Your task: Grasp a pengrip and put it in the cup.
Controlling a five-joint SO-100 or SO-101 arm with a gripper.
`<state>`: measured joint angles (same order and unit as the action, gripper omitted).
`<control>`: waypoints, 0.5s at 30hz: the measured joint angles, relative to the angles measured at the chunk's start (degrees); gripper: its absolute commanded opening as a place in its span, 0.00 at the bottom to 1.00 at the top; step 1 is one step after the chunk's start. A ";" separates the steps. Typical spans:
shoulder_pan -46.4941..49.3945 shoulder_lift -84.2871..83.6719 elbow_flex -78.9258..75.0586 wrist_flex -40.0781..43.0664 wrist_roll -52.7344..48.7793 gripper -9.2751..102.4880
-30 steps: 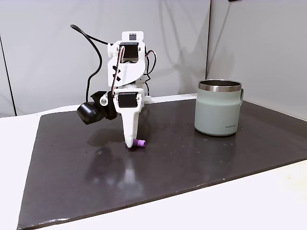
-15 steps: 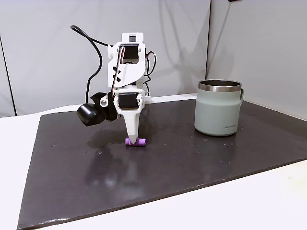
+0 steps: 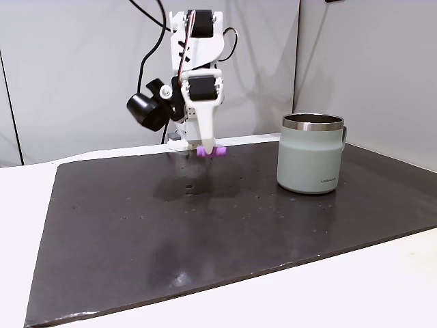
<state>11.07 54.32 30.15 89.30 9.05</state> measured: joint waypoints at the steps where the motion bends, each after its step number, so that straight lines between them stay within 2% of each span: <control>1: -1.14 0.44 -1.41 0.79 0.44 0.08; 15: -18.37 6.33 -11.51 9.40 6.50 0.08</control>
<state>-7.29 60.64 18.63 98.70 15.56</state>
